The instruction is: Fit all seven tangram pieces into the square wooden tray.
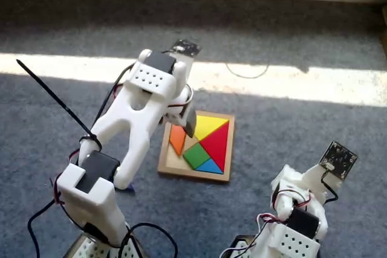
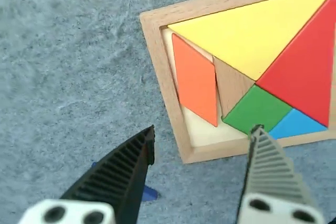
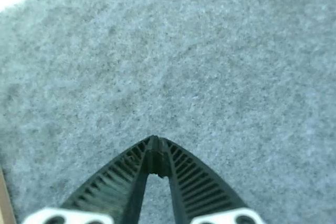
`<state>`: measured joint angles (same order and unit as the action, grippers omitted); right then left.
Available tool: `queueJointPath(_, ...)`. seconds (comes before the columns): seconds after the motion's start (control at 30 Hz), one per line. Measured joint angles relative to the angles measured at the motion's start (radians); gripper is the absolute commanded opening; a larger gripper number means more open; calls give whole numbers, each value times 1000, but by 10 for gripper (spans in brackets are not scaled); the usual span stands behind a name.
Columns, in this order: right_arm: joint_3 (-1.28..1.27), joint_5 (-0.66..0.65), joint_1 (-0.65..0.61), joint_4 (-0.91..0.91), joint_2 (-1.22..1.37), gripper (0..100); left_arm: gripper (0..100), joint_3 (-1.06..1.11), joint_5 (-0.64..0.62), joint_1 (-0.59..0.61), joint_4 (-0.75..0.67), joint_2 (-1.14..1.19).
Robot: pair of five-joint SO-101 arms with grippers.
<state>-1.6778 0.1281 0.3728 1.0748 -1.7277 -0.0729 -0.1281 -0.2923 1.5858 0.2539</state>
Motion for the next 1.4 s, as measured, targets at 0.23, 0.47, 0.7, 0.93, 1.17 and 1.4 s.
queueJointPath(0.23, 0, 0, 0, 0, 0, 5, 245, 100, 71, 11, 0, 0)
queueJointPath(0.47, 0, 0, 0, 0, 0, 5, 245, 201, 94, 35, -141, 0)
queueJointPath(0.7, 0, 0, 0, 0, 0, 5, 245, 259, 126, 37, -287, 0)
queueJointPath(0.93, 0, 0, 0, 0, 0, 5, 245, 307, 138, 31, -382, 0)
queueJointPath(1.17, 0, 0, 0, 0, 0, 5, 245, 259, 140, 44, -304, -78)
queueJointPath(1.4, 0, 0, 0, 0, 0, 5, 242, 333, 190, 49, -270, -173)
